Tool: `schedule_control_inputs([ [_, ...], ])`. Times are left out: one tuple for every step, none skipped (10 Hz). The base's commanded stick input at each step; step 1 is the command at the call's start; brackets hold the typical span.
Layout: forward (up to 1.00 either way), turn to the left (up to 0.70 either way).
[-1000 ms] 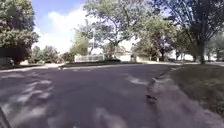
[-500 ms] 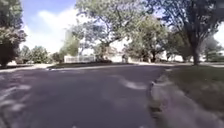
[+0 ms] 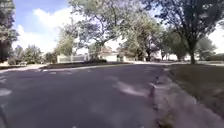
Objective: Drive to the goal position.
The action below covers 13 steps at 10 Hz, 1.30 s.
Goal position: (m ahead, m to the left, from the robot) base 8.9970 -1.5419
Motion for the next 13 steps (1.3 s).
schedule_control_inputs([
  [1.00,0.00],
  [1.00,0.00],
  [1.00,0.00],
  [1.00,-0.01],
  [1.00,-0.09],
  [1.00,-0.09],
  [1.00,-0.10],
  [1.00,-0.06],
  [1.00,-0.01],
  [1.00,0.00],
  [1.00,0.00],
  [1.00,0.00],
  [1.00,-0.01],
])
